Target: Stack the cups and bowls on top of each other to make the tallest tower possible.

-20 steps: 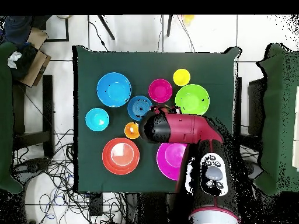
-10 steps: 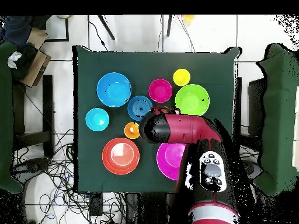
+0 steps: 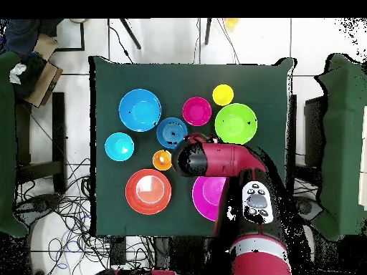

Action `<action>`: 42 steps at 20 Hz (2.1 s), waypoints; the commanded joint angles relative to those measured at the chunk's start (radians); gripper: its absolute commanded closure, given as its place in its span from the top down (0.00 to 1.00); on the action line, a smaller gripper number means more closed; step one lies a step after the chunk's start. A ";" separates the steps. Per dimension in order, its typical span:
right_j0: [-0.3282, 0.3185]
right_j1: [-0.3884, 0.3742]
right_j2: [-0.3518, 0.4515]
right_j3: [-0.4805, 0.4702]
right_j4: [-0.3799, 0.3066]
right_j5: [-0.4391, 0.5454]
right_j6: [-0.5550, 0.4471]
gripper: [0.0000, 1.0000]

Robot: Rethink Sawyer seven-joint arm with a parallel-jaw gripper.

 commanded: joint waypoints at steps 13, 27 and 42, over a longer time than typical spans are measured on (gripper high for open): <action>0.013 0.120 0.049 -0.025 -0.022 -0.092 0.086 1.00; 0.004 0.036 0.063 0.019 -0.012 -0.014 0.061 1.00; 0.002 0.017 0.063 0.022 -0.011 0.016 0.053 1.00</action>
